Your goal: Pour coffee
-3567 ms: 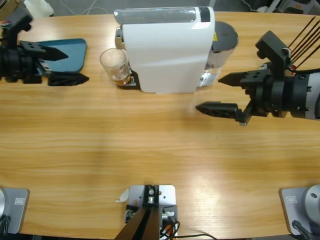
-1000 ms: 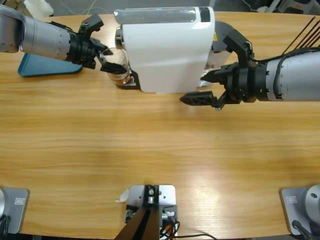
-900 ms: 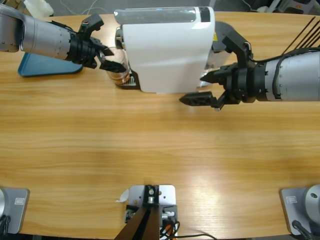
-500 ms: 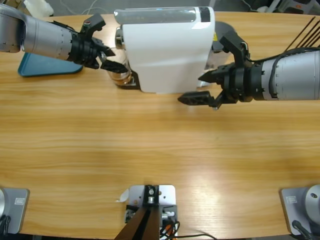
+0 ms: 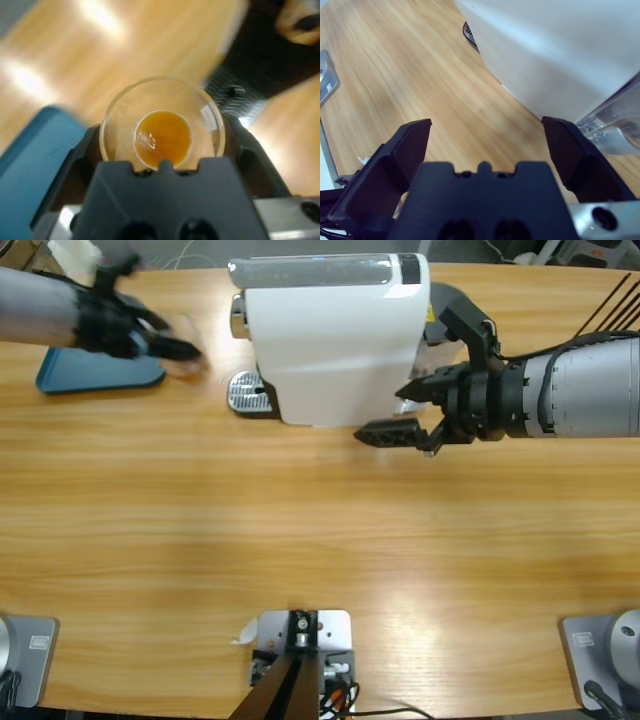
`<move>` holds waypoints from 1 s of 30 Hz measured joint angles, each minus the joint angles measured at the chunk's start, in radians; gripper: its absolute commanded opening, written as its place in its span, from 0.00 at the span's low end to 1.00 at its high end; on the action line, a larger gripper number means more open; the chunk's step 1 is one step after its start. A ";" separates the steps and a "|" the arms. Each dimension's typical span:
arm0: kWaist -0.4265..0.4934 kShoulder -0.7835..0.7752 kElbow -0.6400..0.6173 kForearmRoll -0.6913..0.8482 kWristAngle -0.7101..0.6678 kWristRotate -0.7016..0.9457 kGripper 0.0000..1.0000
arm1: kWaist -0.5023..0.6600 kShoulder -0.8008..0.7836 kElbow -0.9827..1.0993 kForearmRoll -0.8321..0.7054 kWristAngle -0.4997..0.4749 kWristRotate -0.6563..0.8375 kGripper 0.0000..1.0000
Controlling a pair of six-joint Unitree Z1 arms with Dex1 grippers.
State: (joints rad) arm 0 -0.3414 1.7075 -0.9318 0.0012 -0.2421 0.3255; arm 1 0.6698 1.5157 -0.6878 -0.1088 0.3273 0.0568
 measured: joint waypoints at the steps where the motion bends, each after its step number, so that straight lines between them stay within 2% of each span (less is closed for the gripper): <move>1: 0.030 -0.015 0.001 -0.005 0.023 -0.019 0.00 | 0.000 0.000 0.000 0.000 0.000 0.000 1.00; 7: 0.172 -0.028 0.003 -0.093 0.197 -0.194 0.00 | 0.000 0.000 0.000 0.000 0.000 0.000 1.00; 10: 0.216 0.008 -0.005 -0.103 0.227 -0.244 0.00 | 0.000 0.000 -0.003 0.000 0.000 0.000 1.00; 17: 0.225 0.123 -0.021 -0.107 0.236 -0.262 0.00 | 0.000 0.000 -0.005 0.001 0.002 0.000 1.00; 26: 0.227 0.171 -0.021 -0.119 0.245 -0.298 0.00 | -0.003 0.000 -0.015 0.017 0.004 0.000 1.00; 27: 0.227 0.171 -0.021 -0.120 0.245 -0.300 0.22 | -0.003 0.000 -0.017 0.019 0.004 0.000 1.00; 28: 0.227 0.172 -0.021 -0.121 0.245 -0.302 0.74 | -0.003 0.000 -0.019 0.021 0.004 0.000 1.00; 29: 0.227 0.172 -0.021 -0.121 0.245 -0.306 0.96 | -0.003 0.000 -0.021 0.023 0.004 0.000 1.00; 30: 0.227 0.172 -0.021 -0.121 0.245 -0.314 0.99 | -0.003 0.000 -0.023 0.025 0.004 0.000 1.00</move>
State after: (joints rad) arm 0 -0.1141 1.8791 -0.9524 -0.1198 0.0031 0.0119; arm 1 0.6672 1.5159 -0.7113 -0.0840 0.3316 0.0568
